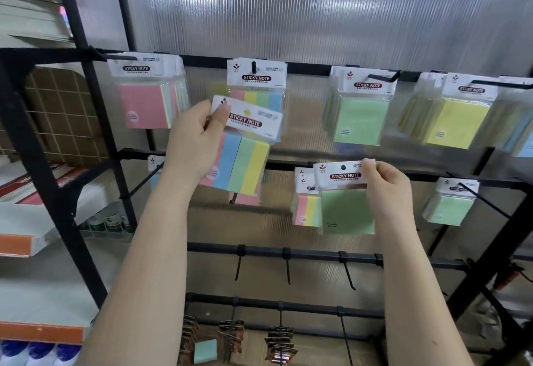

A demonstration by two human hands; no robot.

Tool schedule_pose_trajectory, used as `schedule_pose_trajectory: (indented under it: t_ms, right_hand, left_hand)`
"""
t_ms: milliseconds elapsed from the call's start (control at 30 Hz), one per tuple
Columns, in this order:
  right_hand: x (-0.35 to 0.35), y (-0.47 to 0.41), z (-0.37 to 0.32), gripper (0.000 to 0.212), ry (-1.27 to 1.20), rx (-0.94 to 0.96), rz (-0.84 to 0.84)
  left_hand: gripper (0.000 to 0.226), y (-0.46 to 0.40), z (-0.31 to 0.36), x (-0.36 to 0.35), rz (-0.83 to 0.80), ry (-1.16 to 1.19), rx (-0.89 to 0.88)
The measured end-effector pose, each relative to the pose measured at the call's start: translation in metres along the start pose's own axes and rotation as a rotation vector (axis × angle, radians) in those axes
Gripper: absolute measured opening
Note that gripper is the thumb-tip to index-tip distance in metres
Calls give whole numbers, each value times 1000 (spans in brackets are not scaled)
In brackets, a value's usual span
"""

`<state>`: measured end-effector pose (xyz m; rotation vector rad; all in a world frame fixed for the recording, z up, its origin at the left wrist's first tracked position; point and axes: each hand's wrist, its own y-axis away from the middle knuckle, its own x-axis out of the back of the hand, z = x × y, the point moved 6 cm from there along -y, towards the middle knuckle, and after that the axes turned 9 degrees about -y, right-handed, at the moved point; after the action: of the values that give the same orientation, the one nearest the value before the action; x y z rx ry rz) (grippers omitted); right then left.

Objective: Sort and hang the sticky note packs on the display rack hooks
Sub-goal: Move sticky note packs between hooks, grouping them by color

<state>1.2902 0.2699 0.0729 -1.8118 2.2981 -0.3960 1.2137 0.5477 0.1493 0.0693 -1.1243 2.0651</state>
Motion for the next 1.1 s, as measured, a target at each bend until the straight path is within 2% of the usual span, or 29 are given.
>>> schedule_pose_trajectory:
  t_ms: [133, 333, 533, 667, 1100]
  right_hand:
    - [3, -2, -6, 40, -30, 33, 46]
    - [4, -4, -9, 38, -67, 52, 53]
    - [5, -6, -9, 41, -102, 45, 62]
    - [7, -7, -11, 44, -99, 56, 74]
    - [10, -5, -16, 38, -80, 54, 75]
  left_hand:
    - [43, -15, 9, 2, 69, -21, -23]
    - [42, -33, 24, 3, 156, 37, -77]
    - [42, -45, 18, -3, 179, 95, 24]
    - [37, -47, 14, -7, 185, 103, 41]
    - [41, -53, 8, -19, 180, 108, 92]
